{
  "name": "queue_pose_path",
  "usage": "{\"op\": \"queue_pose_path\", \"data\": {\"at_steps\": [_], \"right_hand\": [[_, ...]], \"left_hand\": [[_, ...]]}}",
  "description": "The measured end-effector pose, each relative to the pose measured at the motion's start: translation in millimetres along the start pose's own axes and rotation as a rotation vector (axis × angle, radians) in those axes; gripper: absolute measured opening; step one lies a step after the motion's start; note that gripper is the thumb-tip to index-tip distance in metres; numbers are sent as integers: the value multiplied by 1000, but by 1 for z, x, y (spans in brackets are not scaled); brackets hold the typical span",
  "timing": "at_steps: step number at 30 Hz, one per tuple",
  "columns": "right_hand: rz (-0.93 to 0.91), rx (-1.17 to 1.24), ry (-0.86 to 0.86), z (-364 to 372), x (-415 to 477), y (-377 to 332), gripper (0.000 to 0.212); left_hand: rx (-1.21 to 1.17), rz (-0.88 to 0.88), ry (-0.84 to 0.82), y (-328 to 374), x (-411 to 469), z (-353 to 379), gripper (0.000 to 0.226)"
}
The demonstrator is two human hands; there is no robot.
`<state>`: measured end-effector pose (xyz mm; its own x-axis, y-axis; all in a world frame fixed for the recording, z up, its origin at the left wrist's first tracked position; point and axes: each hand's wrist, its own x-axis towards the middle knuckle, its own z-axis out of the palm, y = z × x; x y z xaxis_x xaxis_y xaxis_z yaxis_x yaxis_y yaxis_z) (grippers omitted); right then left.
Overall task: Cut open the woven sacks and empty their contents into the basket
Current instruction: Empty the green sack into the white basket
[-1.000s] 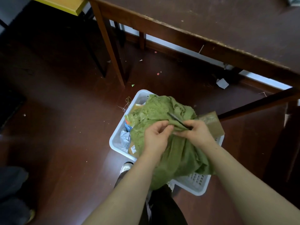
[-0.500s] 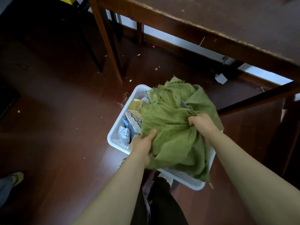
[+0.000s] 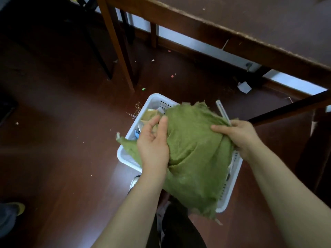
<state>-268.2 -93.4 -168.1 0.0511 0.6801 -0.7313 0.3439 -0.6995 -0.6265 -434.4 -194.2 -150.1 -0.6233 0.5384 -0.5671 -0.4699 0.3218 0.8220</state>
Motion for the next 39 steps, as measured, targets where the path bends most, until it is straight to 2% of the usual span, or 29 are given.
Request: {"op": "queue_pose_path", "data": {"at_steps": [1, 4, 7, 9, 11, 13, 16, 18, 20, 23, 24, 26, 27, 28, 30, 31, 32, 34, 36, 38, 39], "right_hand": [[13, 44, -5, -1, 1, 0, 27], [71, -104, -28, -1, -5, 8, 22], [5, 28, -7, 4, -3, 2, 8], [20, -5, -29, 7, -5, 7, 16], [12, -57, -7, 8, -11, 8, 19], [-17, 53, 12, 11, -12, -2, 5], [-13, 24, 104, 9, -13, 6, 9], [-37, 27, 131, 4, -10, 12, 5], [-64, 118, 129, 5, -5, 12, 6], [20, -82, 150, 1, -5, 31, 6], [2, -76, 165, 0, -1, 30, 7], [-32, -4, 154, -1, 1, 23, 12], [36, -46, 104, 0, -3, 27, 20], [111, -77, 25, 3, -10, 30, 30], [171, 6, -188, 12, -14, 27, 56], [187, 21, -224, 17, -11, 24, 63], [193, -16, -236, 21, -7, 27, 57], [192, -230, -190, 27, -4, 27, 26], [130, -281, -107, 25, 4, 31, 17], [140, -273, -66, 14, 10, 38, 19], [159, -286, -62, 7, 11, 41, 19]], "left_hand": [[-20, 7, -27, 0, 0, -1, 26], [70, -14, -91, -4, -14, -1, 36], [-58, 99, -158, 6, -22, 3, 19], [41, 164, -205, 5, -26, 8, 22], [68, 178, -184, 1, -29, 10, 23], [34, 202, -178, 4, -26, 12, 22], [143, 177, -133, -9, -19, 7, 25], [116, 153, -84, -14, -16, 3, 24], [139, 226, -121, -12, -11, 6, 23], [200, 257, -127, -21, -12, 6, 25], [198, 275, -141, -24, -9, 7, 26], [282, 339, -255, -25, -5, 14, 25], [394, 361, -312, -36, -3, 16, 25], [475, 355, -366, -39, -6, 17, 27], [629, 412, -440, -48, -10, 27, 30], [674, 417, -507, -51, -13, 31, 31], [705, 414, -562, -59, -18, 33, 34], [686, 320, -644, -72, -24, 35, 37], [687, 233, -685, -82, -27, 28, 32], [652, 242, -611, -83, -23, 19, 19], [623, 240, -509, -82, -17, 15, 13]]}}
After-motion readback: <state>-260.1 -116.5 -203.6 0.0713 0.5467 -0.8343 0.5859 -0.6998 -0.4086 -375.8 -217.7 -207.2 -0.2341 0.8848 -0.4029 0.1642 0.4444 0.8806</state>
